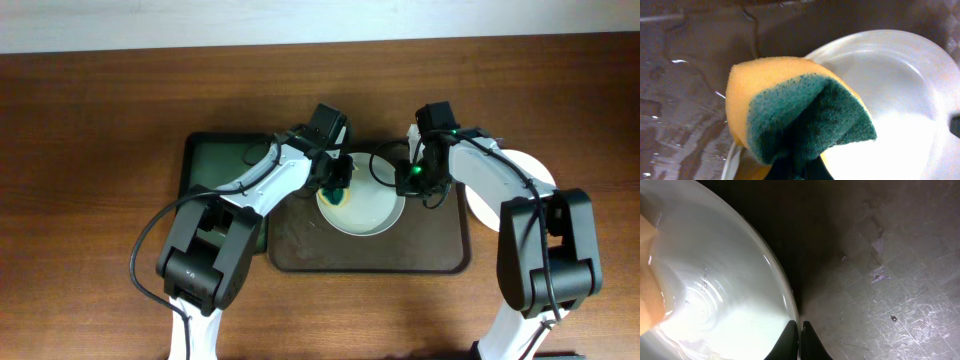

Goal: Clean dirty plates on tray and stack at the side
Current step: 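Scrub the plate held by the right gripper with the sponge, then carry the sponge back over the black tray with the left gripper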

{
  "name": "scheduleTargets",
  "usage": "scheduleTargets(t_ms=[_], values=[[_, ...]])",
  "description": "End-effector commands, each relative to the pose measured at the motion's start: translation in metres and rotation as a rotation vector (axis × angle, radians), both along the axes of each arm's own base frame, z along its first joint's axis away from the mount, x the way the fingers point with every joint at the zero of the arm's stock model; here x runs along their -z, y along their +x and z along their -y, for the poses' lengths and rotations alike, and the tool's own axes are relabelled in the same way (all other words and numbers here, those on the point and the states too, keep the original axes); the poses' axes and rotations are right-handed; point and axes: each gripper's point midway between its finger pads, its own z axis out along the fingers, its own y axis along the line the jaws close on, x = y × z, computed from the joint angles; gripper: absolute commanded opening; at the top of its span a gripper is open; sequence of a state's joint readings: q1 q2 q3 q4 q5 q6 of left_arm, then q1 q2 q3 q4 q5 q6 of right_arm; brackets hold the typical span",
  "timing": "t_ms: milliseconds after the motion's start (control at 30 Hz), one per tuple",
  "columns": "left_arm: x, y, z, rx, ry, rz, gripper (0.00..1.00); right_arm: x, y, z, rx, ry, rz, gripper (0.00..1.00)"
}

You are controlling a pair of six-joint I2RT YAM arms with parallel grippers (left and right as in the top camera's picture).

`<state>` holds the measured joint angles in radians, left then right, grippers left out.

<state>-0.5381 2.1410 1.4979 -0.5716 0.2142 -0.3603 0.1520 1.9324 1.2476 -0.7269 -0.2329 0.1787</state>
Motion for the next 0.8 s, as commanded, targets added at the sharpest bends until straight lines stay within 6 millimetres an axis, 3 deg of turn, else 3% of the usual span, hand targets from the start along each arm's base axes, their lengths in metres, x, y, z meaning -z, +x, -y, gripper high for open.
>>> scheduleTargets(t_ms=[0, 233, 500, 567, 667, 700, 767], values=[[0.035, -0.051, 0.013, 0.061, -0.058, -0.206, 0.00, -0.004, 0.006, -0.007, -0.014, 0.028, 0.017, 0.04], [0.029, -0.055, 0.025, 0.078, -0.130, -0.233, 0.00, -0.004, 0.006, -0.007, -0.014, 0.028, 0.017, 0.04], [0.002, -0.051, 0.062, 0.125, -0.362, -0.239, 0.00, -0.005, 0.006, -0.011, -0.018, 0.049, 0.013, 0.04], [-0.013, -0.041, 0.072, 0.131, -0.446, -0.224, 0.00, -0.005, 0.006, -0.011, -0.018, 0.049, 0.013, 0.04], [-0.050, -0.013, 0.071, 0.119, -0.531, -0.172, 0.00, -0.005, 0.006, -0.011, -0.018, 0.049, 0.013, 0.04], [-0.076, 0.008, 0.060, 0.090, -0.538, -0.107, 0.00, -0.005, 0.006, -0.011, -0.018, 0.049, 0.014, 0.04], [-0.106, 0.035, 0.034, 0.009, -0.478, -0.002, 0.00, -0.005, 0.006, -0.011, -0.018, 0.049, 0.013, 0.04]])
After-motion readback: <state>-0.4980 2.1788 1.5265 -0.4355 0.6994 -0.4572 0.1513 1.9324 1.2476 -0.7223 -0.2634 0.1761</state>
